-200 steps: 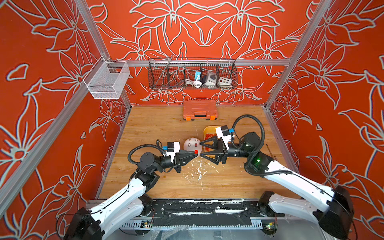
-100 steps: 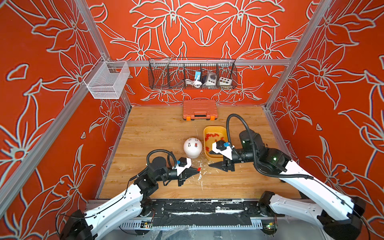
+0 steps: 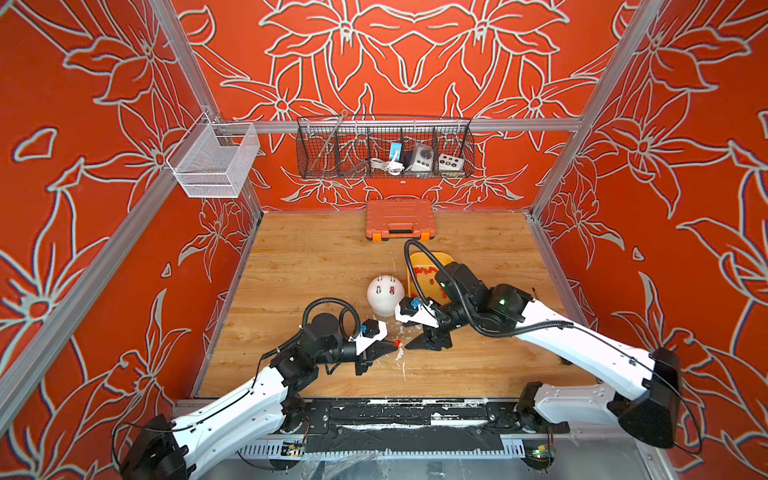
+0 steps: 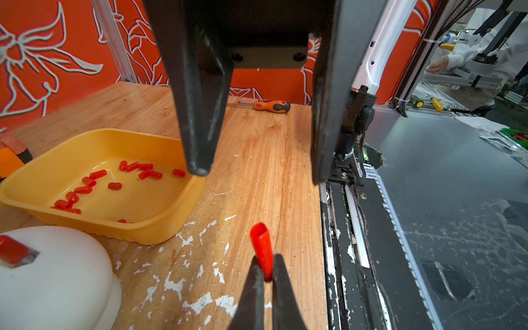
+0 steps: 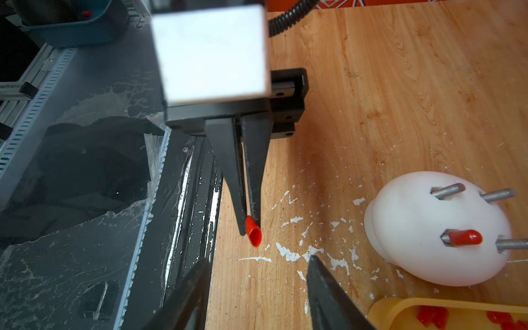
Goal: Cover the protruding screws with screw protection sleeves
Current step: Pick up the screw protection sleeve from the storage box.
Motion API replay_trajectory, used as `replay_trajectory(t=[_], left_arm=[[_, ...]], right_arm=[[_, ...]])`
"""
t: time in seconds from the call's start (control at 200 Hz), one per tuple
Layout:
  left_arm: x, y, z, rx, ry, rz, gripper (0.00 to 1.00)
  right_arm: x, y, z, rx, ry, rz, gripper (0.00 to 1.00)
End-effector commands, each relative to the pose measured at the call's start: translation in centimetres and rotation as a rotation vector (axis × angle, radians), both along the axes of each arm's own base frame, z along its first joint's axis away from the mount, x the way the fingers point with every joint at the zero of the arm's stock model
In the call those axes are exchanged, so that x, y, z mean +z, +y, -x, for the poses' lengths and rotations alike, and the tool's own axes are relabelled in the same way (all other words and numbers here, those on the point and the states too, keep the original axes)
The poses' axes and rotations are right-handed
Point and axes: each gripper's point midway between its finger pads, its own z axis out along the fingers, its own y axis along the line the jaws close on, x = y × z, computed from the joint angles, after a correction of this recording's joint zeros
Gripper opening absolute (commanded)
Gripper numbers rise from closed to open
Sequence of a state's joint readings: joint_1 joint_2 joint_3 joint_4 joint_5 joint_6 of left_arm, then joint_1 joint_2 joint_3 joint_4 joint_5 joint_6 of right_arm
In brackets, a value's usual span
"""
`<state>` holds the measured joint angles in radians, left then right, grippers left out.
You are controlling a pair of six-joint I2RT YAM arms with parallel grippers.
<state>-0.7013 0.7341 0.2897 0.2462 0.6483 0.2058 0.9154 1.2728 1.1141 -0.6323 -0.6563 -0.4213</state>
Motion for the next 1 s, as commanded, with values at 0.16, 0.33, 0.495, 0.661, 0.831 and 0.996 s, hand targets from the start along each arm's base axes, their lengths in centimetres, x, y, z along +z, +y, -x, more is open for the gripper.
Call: replay_trajectory(t=[0.16,0.33,0.495,0.661,0.831,0.996], left_arm=[[1.1,-0.1,0.0,-0.008,-0.048,0.010,0.00],[1.1,-0.1,0.0,-0.005,-0.050,0.010,0.00],[1.3,-0.1,0.1,-0.009,-0.052,0.014,0.00],[1.2,0.0,0.1,-0.007,-0.051,0.013,0.00],[1.1,-0.1,0.1,-0.009,-0.051,0.009,0.00],[1.2,0.1,0.0,0.006,-0.060,0.010,0.00]], right_arm=[[0.6,1.6,0.8,0.098,0.047,-0.032,0.52],[-0.3,1.7,0.7,0.105,0.074,0.013,0.44],[-0.7,1.8,0.7,0.106,0.087,0.020,0.36],[-0.7,1.9,0.7,0.107,0.095,0.027,0.17],[-0.7,2.0,0.9,0.114,0.109,0.029,0.00],[-0.9,1.9,1.0,0.119,0.122,0.040,0.00]])
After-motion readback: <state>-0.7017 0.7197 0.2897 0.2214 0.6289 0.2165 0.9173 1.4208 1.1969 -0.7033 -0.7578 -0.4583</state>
